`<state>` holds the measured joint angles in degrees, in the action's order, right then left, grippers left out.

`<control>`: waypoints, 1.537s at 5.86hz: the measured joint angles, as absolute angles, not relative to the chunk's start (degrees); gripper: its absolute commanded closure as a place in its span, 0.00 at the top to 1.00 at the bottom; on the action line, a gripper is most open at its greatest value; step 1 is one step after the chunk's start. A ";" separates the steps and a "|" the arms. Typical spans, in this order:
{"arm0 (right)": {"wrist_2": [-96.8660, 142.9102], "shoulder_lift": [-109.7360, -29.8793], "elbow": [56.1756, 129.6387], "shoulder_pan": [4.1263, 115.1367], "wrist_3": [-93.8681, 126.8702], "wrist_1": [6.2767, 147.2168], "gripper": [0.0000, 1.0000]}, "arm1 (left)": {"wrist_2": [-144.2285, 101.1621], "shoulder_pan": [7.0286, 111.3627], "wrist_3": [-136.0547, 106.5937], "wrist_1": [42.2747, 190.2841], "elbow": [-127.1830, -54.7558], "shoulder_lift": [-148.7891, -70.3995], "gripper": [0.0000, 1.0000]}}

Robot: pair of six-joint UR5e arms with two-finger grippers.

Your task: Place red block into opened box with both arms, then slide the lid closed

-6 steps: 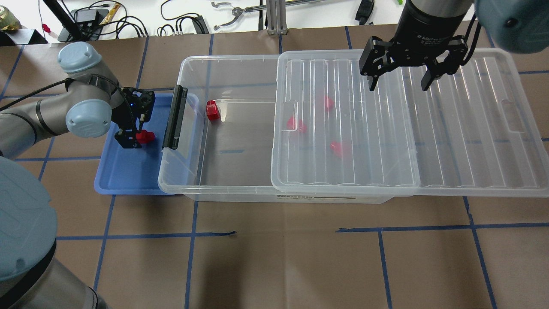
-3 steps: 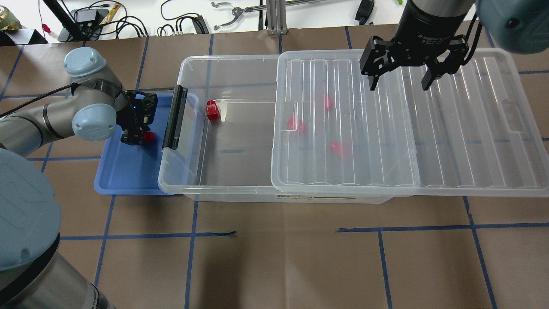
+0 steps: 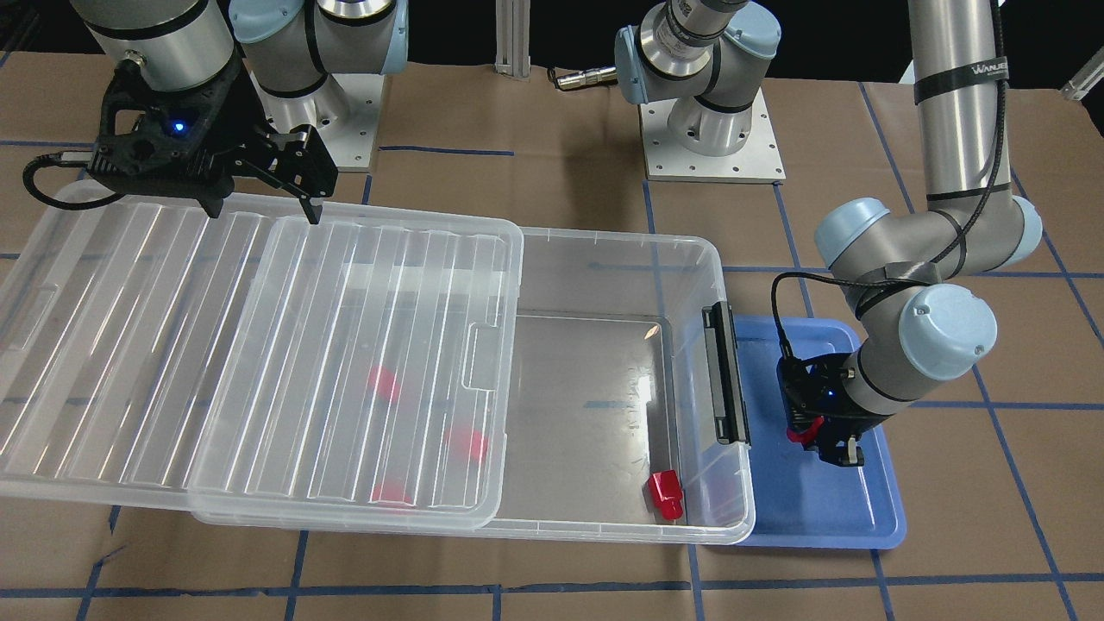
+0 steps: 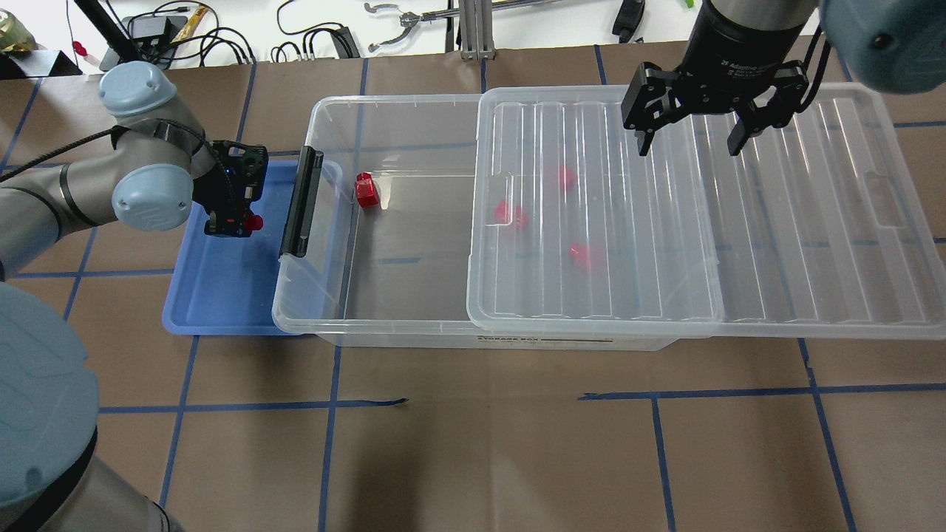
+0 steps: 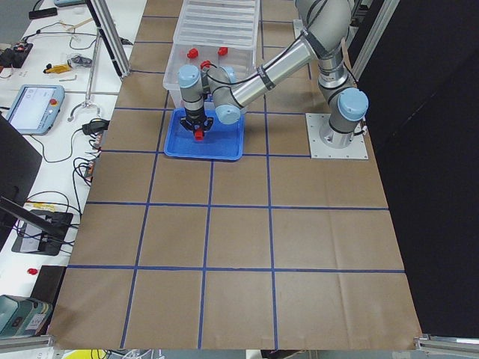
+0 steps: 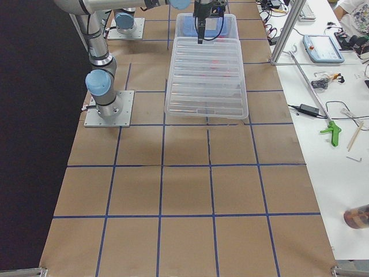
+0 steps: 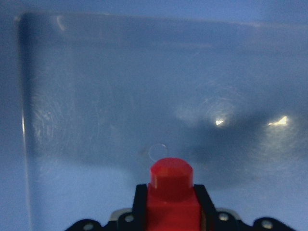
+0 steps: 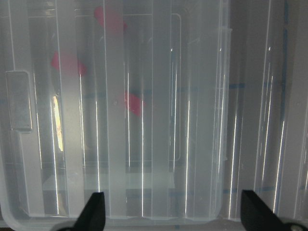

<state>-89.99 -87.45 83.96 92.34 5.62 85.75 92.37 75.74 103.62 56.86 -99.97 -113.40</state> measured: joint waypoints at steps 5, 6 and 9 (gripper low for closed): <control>-90.00 -87.45 84.17 92.29 5.63 85.78 1.00 | 91.81 82.27 96.88 81.05 -88.81 -102.01 0.19; -90.00 -87.45 84.19 92.28 5.62 85.76 1.00 | 91.62 85.72 93.00 80.25 -88.07 -103.09 0.19; -90.00 -87.45 84.26 92.28 5.62 85.69 1.00 | 91.79 97.79 80.34 71.35 -88.66 -109.12 0.20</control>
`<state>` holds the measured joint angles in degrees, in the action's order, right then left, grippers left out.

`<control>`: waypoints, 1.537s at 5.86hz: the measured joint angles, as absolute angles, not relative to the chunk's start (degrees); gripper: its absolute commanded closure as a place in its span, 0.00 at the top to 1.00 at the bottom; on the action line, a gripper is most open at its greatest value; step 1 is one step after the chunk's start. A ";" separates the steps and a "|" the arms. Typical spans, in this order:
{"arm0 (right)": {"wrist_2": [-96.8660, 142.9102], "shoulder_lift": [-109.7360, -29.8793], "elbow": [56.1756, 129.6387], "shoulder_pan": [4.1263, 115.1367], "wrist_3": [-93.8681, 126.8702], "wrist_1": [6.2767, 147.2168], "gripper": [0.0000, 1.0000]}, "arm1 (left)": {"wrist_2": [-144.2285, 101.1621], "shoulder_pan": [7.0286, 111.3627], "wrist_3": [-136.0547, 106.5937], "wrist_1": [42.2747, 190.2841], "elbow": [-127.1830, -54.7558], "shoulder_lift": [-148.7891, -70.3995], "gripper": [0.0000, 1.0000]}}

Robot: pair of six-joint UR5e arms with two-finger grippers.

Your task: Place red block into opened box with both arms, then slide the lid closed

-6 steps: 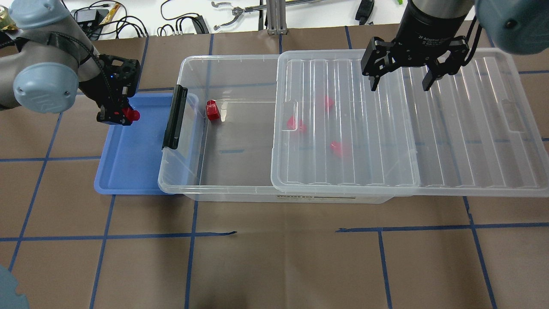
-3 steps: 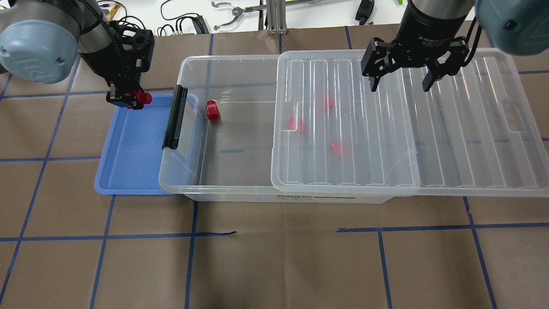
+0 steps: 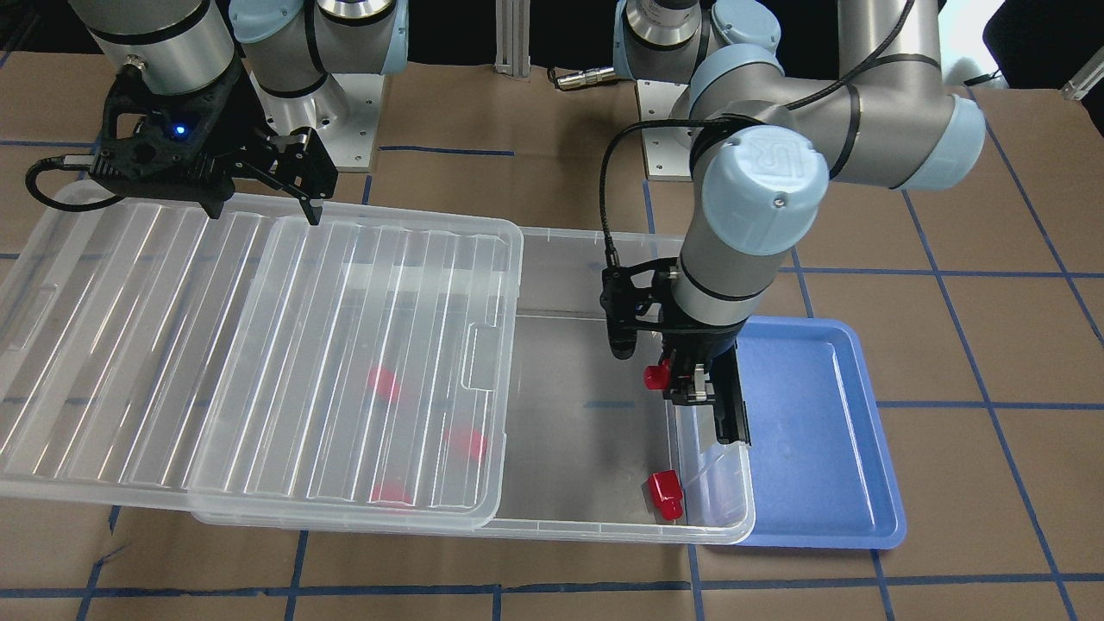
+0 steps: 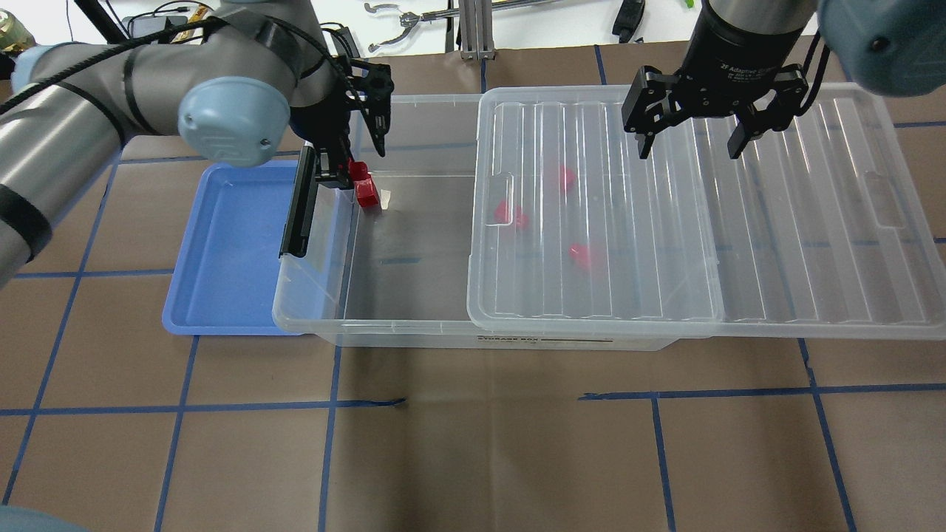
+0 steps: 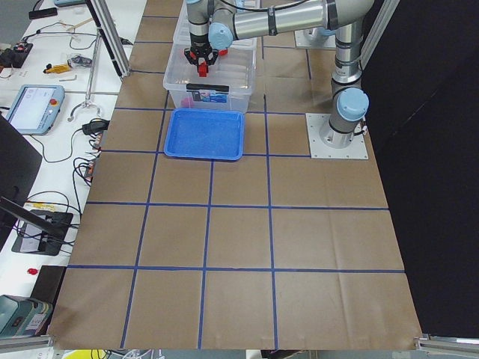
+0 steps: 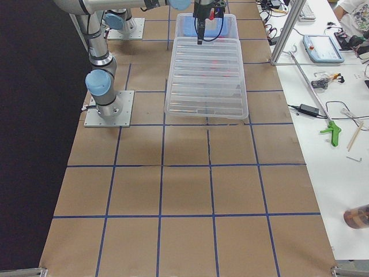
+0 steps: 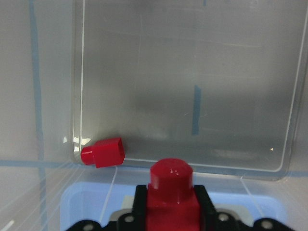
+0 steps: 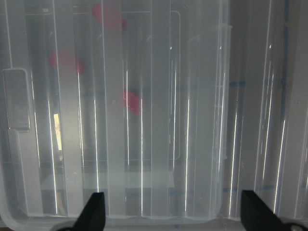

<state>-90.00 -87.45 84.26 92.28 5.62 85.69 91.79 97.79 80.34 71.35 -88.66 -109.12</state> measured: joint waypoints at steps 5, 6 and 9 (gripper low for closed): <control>-90.00 -87.45 84.37 92.29 5.62 85.69 1.00 | 90.57 99.88 78.45 57.56 -99.84 -115.58 0.26; -90.00 -87.45 84.37 92.28 5.62 85.69 1.00 | 90.65 99.91 77.97 56.30 -100.20 -116.87 0.51; -90.00 -87.45 84.37 92.26 5.63 85.72 1.00 | 90.70 99.93 77.64 55.28 -99.87 -117.43 0.98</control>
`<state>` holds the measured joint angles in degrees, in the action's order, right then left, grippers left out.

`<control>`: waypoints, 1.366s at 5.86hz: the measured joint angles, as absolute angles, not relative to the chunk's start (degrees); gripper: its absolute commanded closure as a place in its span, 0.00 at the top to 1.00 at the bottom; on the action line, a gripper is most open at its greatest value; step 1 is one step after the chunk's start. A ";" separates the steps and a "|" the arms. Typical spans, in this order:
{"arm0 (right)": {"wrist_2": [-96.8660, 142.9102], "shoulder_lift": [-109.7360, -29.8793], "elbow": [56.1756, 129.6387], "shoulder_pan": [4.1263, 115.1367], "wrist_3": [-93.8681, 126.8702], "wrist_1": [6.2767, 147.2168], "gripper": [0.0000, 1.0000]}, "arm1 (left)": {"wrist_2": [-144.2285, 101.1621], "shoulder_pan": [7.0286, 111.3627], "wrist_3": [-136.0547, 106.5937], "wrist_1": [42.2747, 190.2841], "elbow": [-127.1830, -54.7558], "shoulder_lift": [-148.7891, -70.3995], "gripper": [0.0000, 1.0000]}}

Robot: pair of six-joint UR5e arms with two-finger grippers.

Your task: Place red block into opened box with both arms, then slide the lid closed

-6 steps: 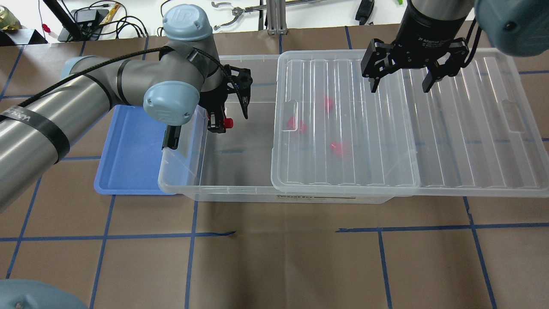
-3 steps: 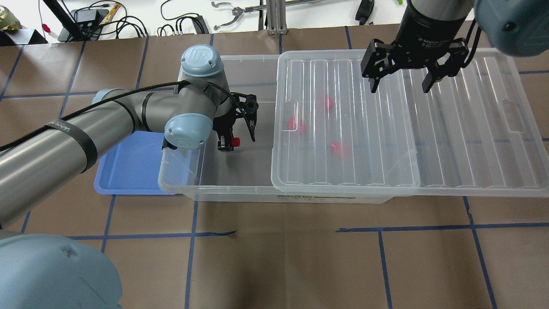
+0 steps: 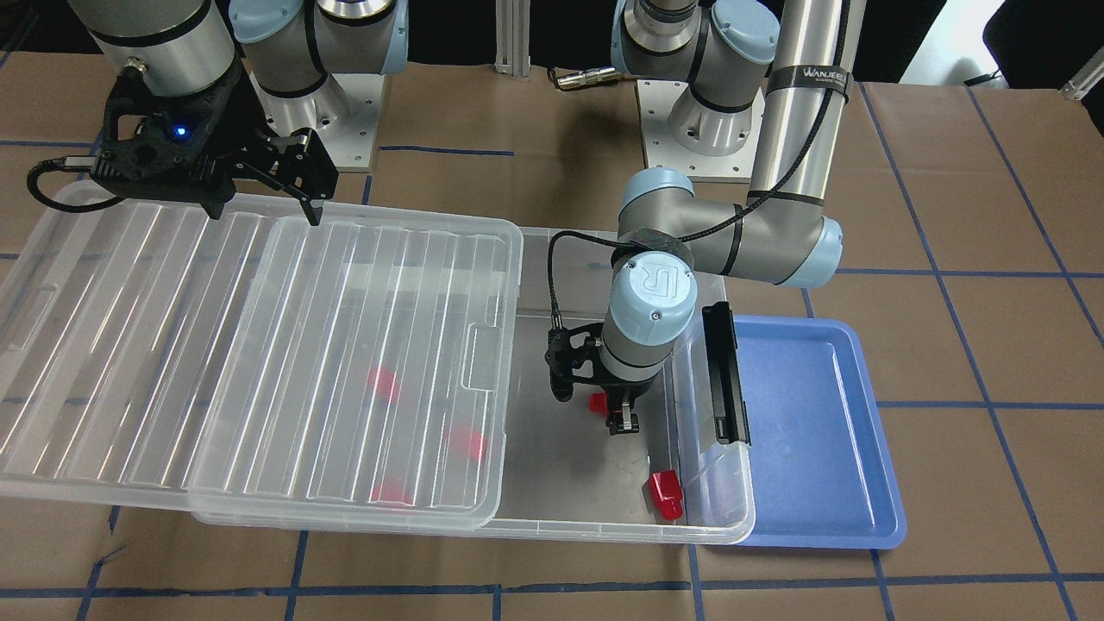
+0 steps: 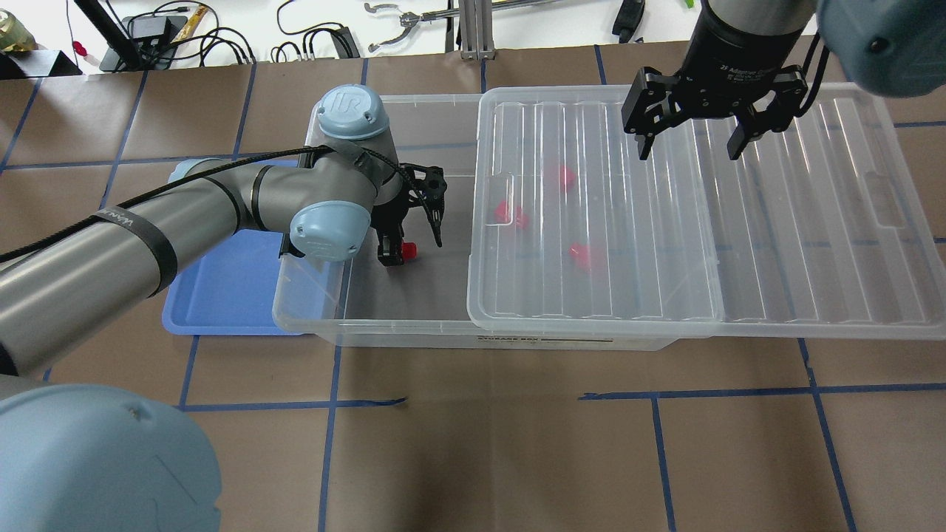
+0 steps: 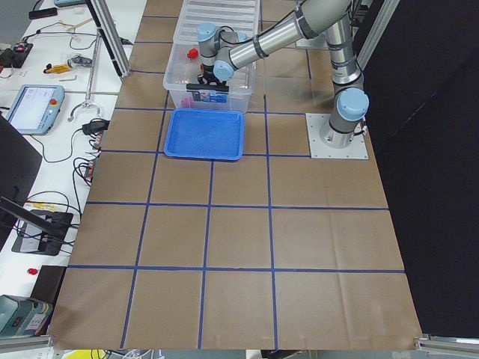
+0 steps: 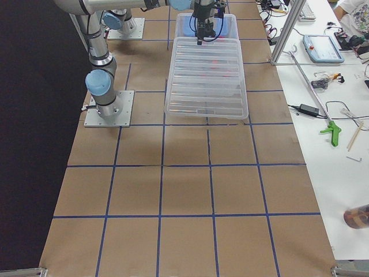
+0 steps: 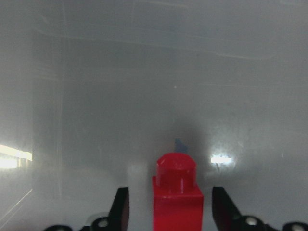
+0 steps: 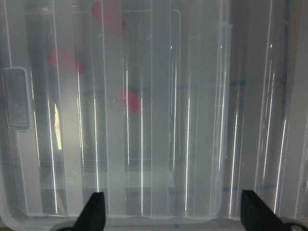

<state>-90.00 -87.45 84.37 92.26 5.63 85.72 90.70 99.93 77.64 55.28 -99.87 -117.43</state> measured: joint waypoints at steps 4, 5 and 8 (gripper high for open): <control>-90.47 -86.80 84.49 77.51 -10.39 86.07 1.00 | 90.55 99.64 76.30 70.34 -93.88 -107.56 0.98; -91.07 -86.06 84.74 70.80 -16.72 86.40 1.00 | 90.54 99.72 74.35 77.56 -89.92 -105.08 0.98; -92.40 -79.76 86.13 55.66 -32.29 94.85 1.00 | 91.09 99.45 60.92 88.63 -79.79 -101.78 0.98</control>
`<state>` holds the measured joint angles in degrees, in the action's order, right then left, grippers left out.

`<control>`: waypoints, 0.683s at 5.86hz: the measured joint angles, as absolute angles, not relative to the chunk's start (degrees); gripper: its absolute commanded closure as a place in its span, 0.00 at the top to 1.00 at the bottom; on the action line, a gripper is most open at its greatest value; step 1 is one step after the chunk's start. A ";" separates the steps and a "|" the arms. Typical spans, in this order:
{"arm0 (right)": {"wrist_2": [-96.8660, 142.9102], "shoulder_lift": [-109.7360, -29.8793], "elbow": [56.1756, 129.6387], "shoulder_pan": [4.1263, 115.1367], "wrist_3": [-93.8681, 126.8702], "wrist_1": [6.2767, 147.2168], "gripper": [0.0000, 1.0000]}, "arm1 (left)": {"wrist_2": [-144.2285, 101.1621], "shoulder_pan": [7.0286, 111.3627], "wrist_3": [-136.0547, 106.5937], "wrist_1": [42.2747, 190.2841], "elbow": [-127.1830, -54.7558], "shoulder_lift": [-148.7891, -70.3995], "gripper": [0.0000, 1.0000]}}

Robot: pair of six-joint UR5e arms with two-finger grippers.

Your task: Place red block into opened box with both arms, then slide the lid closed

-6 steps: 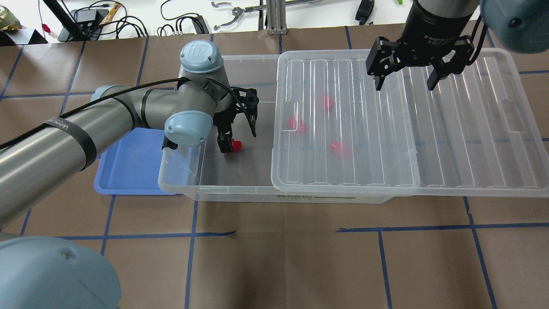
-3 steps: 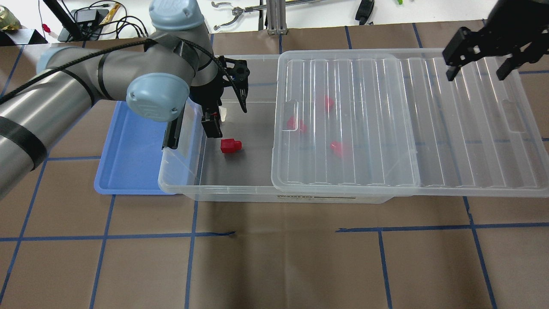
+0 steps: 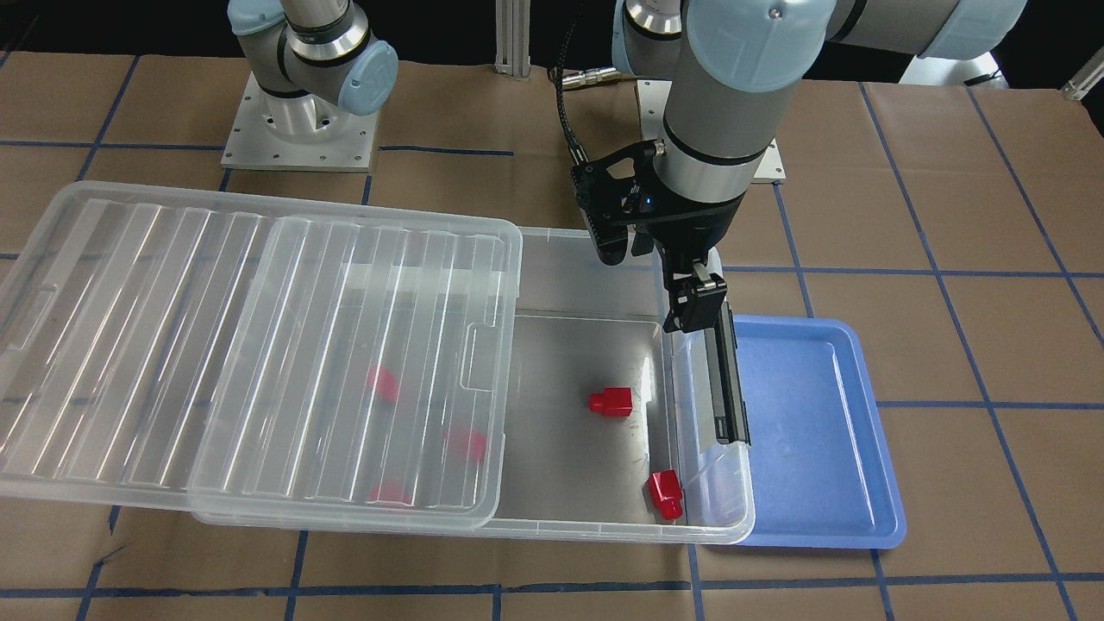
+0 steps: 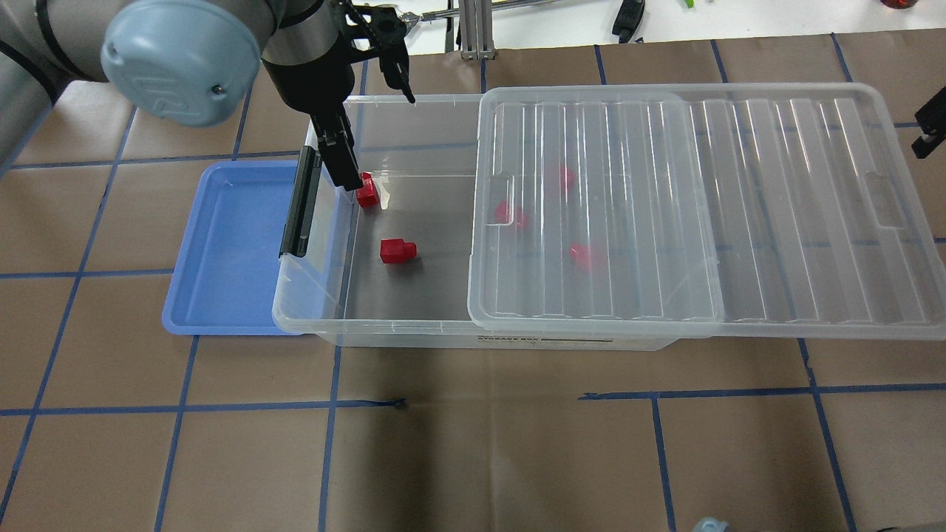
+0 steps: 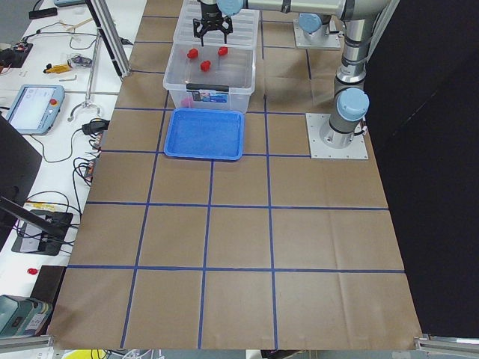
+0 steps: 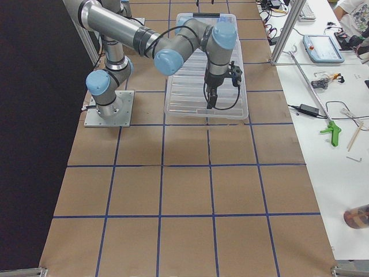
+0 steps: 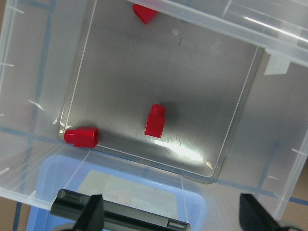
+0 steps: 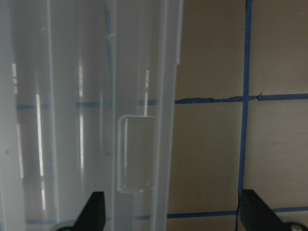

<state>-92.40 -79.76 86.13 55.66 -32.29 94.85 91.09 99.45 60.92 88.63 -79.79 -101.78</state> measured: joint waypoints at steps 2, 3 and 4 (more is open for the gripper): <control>-95.34 -77.47 89.73 52.55 -34.17 100.48 1.00 | 91.84 97.97 47.01 89.49 -79.00 -100.16 0.98; -96.01 -77.30 92.59 52.28 -34.03 104.05 1.00 | 92.32 96.35 40.97 90.36 -79.27 -98.61 0.98; -96.63 -77.33 94.86 52.17 -33.78 107.41 1.00 | 92.45 95.08 35.53 91.84 -79.85 -96.87 0.98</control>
